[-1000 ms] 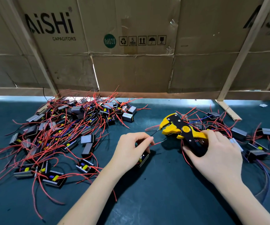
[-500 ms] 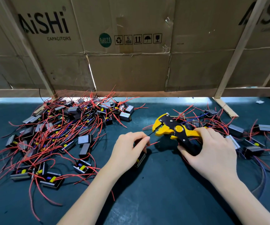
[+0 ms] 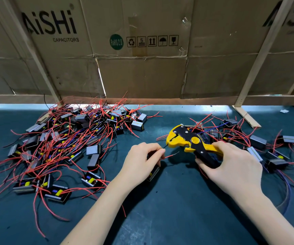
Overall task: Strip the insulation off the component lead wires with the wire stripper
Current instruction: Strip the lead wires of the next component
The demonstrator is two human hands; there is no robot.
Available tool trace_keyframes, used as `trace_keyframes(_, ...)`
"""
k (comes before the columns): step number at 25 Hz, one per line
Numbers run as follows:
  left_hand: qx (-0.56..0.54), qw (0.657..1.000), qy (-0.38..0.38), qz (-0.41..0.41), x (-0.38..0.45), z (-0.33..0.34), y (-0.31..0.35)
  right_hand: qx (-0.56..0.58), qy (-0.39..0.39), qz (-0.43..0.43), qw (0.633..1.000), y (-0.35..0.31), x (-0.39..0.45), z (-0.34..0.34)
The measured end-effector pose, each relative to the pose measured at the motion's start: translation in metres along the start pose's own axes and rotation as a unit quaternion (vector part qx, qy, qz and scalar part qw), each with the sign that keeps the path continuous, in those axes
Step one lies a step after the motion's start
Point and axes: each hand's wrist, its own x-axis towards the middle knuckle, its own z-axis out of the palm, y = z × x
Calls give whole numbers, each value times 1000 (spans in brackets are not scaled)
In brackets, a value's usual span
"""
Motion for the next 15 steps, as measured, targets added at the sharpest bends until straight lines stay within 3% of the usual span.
trace_keyframes(5,9,1000,7,-8,0,-1,1,-18,31,-5,999,1,0,3)
trace_keyframes(7,72,997,15,-32,0,-6,0,-39,40,-18,998,4,1,7)
trace_keyframes(10,176,979,-57,-85,-1,-22,-3,-24,46,21,998,7,5,7)
trace_keyframes(13,131,984,-100,-71,-3,-16,1,2,49,41,998,12,7,5)
trace_keyframes(15,19,994,-102,-29,-7,-1,11,19,50,48,997,11,8,3)
